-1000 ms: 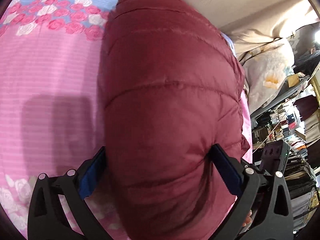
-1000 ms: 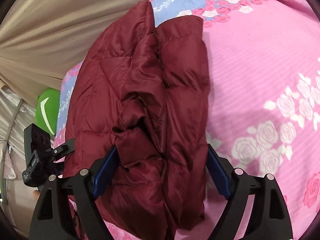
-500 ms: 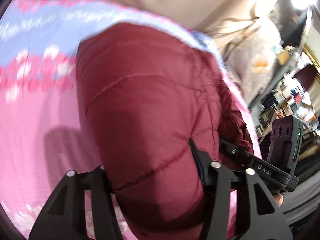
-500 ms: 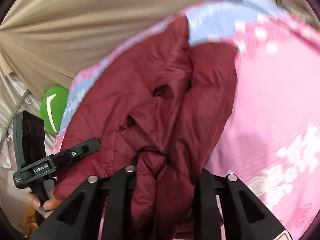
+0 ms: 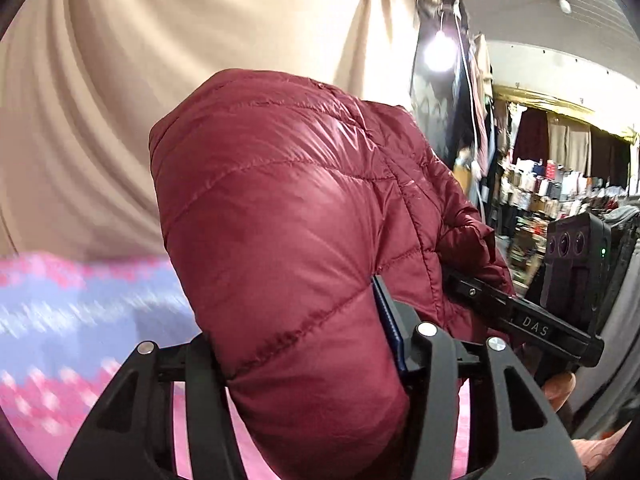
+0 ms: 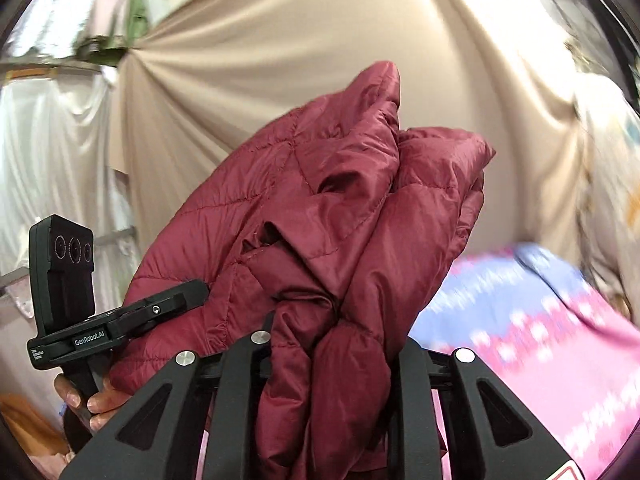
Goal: Fold large clothes
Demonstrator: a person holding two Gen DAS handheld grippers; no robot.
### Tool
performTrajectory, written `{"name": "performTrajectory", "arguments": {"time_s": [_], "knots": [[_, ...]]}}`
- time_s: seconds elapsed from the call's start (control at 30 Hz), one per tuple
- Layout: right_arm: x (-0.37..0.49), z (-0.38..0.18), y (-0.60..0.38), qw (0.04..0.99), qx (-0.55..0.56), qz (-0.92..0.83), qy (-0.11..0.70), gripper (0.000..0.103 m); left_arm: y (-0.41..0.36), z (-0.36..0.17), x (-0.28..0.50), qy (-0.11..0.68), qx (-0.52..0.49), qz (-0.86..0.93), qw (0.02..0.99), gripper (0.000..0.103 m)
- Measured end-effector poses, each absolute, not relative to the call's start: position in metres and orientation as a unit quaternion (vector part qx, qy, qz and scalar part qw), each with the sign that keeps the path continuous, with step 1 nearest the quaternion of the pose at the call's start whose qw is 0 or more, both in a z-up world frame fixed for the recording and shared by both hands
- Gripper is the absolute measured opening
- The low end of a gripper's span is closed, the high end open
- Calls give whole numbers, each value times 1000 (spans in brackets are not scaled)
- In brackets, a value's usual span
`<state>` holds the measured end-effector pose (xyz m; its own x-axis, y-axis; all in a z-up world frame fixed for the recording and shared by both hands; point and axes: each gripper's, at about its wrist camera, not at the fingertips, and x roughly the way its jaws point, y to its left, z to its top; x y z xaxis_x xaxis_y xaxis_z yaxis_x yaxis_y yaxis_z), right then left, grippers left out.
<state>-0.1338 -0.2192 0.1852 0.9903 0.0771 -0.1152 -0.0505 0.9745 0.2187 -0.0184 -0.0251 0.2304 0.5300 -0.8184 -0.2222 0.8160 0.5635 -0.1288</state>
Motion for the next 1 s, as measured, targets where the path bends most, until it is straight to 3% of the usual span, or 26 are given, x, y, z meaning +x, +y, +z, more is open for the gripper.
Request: {"name": "performTrajectory", "arguments": {"time_s": [0.23,0.37,0.47,0.53,0.57,0.7,0.83,0.87,1.0], "knots": [[-9,164,-180,981,125,87,120,25,32,202,61,168,-4,-385,908,51],[89,76,-174,957,157,84,229,33,41,117,148,263,-14,-335,904,54],[138,-17,-174,918,188,64,343,33,41,22,205,369,-11,-274,888,56],[143,-64,-179,897,211,58,384,48,57,-25,217,416,-46,-252,873,69],[132,-71,-185,902,220,58,366,55,66,-28,211,406,-57,-262,873,70],[99,-56,-202,909,221,44,352,57,84,-3,183,369,-26,-250,895,69],[74,-24,-203,929,187,24,319,62,87,28,131,327,26,-253,910,82],[74,-19,-192,930,184,30,316,67,83,26,118,320,46,-261,910,88],[100,-20,-170,929,153,43,334,72,63,4,96,339,124,-249,899,89]]}}
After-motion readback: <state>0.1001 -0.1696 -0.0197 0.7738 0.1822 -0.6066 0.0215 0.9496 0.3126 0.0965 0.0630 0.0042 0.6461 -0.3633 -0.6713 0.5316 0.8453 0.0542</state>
